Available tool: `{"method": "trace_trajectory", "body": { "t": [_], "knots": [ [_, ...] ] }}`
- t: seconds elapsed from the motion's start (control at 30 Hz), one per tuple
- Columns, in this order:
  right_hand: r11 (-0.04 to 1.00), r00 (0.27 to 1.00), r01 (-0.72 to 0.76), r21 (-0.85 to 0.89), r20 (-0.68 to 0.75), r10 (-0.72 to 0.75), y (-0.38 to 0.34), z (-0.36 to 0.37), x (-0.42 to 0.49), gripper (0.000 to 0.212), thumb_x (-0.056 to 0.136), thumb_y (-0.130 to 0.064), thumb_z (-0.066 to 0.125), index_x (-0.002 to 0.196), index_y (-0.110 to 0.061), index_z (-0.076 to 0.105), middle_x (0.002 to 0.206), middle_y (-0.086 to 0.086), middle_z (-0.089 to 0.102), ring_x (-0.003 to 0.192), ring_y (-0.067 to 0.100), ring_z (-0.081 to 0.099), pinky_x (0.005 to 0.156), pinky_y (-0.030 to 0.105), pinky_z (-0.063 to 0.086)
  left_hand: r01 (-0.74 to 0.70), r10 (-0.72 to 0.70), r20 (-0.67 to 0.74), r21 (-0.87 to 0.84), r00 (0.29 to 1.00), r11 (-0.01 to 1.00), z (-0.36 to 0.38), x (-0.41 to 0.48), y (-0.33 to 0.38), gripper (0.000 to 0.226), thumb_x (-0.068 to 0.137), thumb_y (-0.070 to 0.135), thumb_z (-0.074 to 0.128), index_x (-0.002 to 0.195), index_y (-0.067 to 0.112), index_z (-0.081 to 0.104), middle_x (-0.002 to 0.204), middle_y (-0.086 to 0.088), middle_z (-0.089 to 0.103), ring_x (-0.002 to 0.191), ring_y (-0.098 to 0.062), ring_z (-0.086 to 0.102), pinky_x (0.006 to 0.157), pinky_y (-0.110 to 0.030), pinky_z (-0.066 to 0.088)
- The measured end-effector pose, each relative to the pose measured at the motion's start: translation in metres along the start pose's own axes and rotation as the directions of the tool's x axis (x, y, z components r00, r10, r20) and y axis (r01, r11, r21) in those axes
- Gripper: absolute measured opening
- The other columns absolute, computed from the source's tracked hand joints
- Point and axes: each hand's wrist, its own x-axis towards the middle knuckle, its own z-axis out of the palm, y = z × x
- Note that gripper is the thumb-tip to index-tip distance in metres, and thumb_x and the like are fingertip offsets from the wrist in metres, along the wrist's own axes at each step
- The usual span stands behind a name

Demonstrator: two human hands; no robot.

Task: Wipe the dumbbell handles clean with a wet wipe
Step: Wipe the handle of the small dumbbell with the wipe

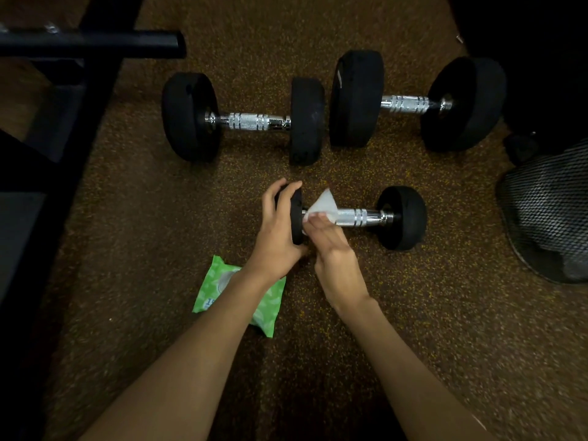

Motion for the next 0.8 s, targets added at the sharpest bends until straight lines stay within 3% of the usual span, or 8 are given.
{"method": "trace_trajectory", "body": {
  "t": [0.2, 0.3, 0.37, 0.43, 0.47, 0.53, 0.67, 0.8],
  "knots": [
    [0.998, 0.996, -0.064, -0.024, -0.066, 0.062, -0.006, 0.013, -0.013, 0.049, 0.077, 0.016, 0.049, 0.123, 0.003, 0.058, 0.124, 0.017, 0.06, 0.119, 0.028, 0.051, 0.108, 0.034, 0.038, -0.009, 0.009, -0.015, -0.002, 1.0, 1.0, 0.0, 0.003, 0.0, 0.093, 0.065, -0.004, 0.077, 0.142, 0.02, 0.031, 0.148, -0.002, 0.014, 0.13, -0.003, 0.022, 0.098, 0.004, 0.021],
    [0.937, 0.922, -0.324, 0.134, -0.176, 0.344, -0.019, 0.013, -0.017, 0.036, 0.085, 0.011, 0.049, 0.117, -0.001, 0.063, 0.109, 0.014, 0.067, 0.1, 0.024, 0.061, 0.091, 0.02, 0.046, 0.0, 0.0, 0.014, -0.013, 1.0, 1.0, -0.001, 0.003, 0.002, 0.098, 0.06, -0.008, 0.077, 0.142, 0.02, 0.031, 0.148, -0.002, 0.013, 0.126, 0.0, 0.022, 0.093, 0.007, 0.023],
    [0.603, 0.616, -0.646, 0.469, -0.145, 0.774, -0.027, 0.01, -0.011, 0.029, 0.092, 0.001, 0.048, 0.114, -0.007, 0.066, 0.106, 0.009, 0.068, 0.093, 0.018, 0.063, 0.083, 0.012, 0.042, 0.003, -0.003, 0.031, -0.019, 1.0, 1.0, -0.002, 0.003, 0.003, 0.101, 0.058, -0.009, 0.077, 0.142, 0.021, 0.03, 0.148, -0.002, 0.013, 0.126, -0.001, 0.022, 0.089, 0.008, 0.026],
    [-0.096, 0.216, -0.49, 0.866, 0.228, 0.95, -0.026, 0.007, 0.008, 0.024, 0.094, -0.002, 0.047, 0.104, -0.01, 0.066, 0.102, 0.007, 0.065, 0.091, 0.018, 0.062, 0.087, 0.023, 0.047, 0.009, -0.008, 0.033, -0.015, 0.999, 1.0, -0.002, 0.004, 0.001, 0.102, 0.057, -0.009, 0.077, 0.142, 0.022, 0.03, 0.148, -0.001, 0.012, 0.126, -0.001, 0.021, 0.091, 0.007, 0.027],
    [-0.37, 0.191, -0.256, 0.893, 0.422, 0.886, -0.024, 0.006, 0.019, 0.023, 0.094, 0.0, 0.043, 0.104, -0.008, 0.063, 0.097, 0.009, 0.063, 0.087, 0.019, 0.061, 0.086, 0.029, 0.049, 0.008, -0.008, 0.027, -0.011, 1.0, 1.0, -0.002, 0.004, 0.001, 0.102, 0.057, -0.008, 0.077, 0.142, 0.022, 0.03, 0.148, 0.0, 0.012, 0.126, 0.0, 0.021, 0.092, 0.007, 0.025],
    [-0.619, 0.293, 0.063, 0.783, 0.578, 0.761, -0.019, 0.003, 0.035, 0.027, 0.096, -0.003, 0.035, 0.112, -0.003, 0.056, 0.097, 0.014, 0.059, 0.088, 0.022, 0.059, 0.09, 0.034, 0.048, 0.01, -0.009, 0.015, -0.006, 1.0, 1.0, -0.001, 0.003, 0.002, 0.101, 0.058, -0.009, 0.077, 0.142, 0.021, 0.03, 0.148, -0.001, 0.013, 0.125, 0.001, 0.02, 0.092, 0.008, 0.023],
    [-0.741, 0.358, 0.171, 0.649, 0.66, 0.661, -0.018, 0.001, 0.053, 0.04, 0.101, -0.016, 0.023, 0.117, -0.004, 0.057, 0.117, 0.018, 0.06, 0.121, 0.03, 0.051, 0.106, 0.04, 0.038, -0.009, 0.009, -0.013, -0.002, 1.0, 1.0, 0.001, 0.004, 0.001, 0.094, 0.063, -0.002, 0.078, 0.141, 0.02, 0.032, 0.147, -0.003, 0.015, 0.127, 0.0, 0.021, 0.097, 0.006, 0.018],
    [-0.767, 0.393, 0.146, 0.625, 0.674, 0.625, -0.017, 0.003, 0.064, 0.048, 0.101, -0.025, 0.02, 0.127, -0.003, 0.054, 0.131, 0.022, 0.053, 0.126, 0.034, 0.047, 0.111, 0.042, 0.033, -0.032, 0.032, -0.048, -0.002, 0.998, 0.999, 0.002, 0.004, -0.001, 0.089, 0.066, 0.0, 0.078, 0.141, 0.017, 0.033, 0.147, -0.005, 0.017, 0.133, -0.006, 0.022, 0.103, 0.002, 0.018]
  ]
}}
